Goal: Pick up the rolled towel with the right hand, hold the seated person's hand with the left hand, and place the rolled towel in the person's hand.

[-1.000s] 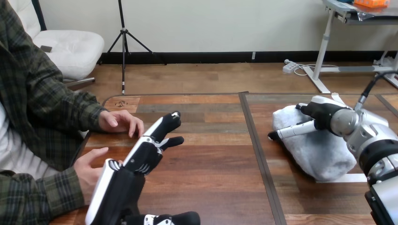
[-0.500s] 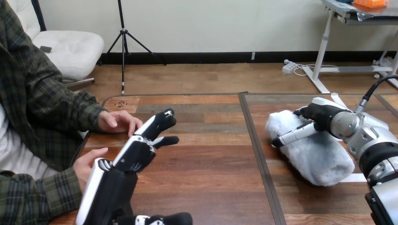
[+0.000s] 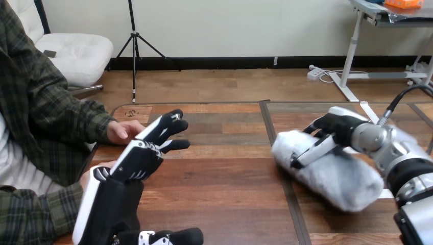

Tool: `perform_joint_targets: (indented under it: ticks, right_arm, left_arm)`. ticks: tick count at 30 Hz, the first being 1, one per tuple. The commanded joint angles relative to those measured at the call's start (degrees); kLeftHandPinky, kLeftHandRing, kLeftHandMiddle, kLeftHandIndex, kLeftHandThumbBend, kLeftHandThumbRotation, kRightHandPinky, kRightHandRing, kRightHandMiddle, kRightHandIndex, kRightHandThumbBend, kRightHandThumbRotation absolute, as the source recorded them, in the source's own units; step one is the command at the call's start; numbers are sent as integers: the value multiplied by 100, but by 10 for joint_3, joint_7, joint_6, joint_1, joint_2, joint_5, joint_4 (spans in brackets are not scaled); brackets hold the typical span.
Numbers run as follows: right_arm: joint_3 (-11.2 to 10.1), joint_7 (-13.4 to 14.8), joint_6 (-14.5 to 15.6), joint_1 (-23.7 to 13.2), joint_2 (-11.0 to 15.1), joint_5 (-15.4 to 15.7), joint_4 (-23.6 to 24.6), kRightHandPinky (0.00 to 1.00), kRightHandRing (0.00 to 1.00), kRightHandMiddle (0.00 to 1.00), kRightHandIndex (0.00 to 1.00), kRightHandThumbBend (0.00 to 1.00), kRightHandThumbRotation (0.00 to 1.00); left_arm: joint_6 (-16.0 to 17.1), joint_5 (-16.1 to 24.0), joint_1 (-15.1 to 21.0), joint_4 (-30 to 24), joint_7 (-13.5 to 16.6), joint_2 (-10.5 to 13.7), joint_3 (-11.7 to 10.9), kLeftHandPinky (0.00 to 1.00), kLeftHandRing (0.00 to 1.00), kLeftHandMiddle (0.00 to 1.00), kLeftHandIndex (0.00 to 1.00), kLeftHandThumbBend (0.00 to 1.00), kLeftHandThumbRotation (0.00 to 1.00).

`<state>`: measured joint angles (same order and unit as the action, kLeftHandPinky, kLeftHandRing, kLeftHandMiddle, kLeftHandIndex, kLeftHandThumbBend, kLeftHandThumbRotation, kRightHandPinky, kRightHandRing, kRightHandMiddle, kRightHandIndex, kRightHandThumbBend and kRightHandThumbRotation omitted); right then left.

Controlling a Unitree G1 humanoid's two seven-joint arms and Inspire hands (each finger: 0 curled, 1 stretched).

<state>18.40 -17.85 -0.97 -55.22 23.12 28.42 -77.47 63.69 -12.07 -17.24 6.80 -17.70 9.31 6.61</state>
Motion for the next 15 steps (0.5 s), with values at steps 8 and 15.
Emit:
perform_joint_targets:
  ticks: [8, 15]
  right_arm:
    - [-14, -25, -44, 73, -40, -33, 12, 26, 33, 43, 56, 94, 1]
    - [-33, -50, -69, 91, -40, -65, 21, 22, 28, 38, 44, 91, 0]
  left_arm:
    - [6, -22, 23, -32, -11, 6, 7, 73, 84, 87, 83, 100, 41]
    - [27, -17, 37, -16, -14, 0, 0, 70, 83, 87, 83, 100, 42]
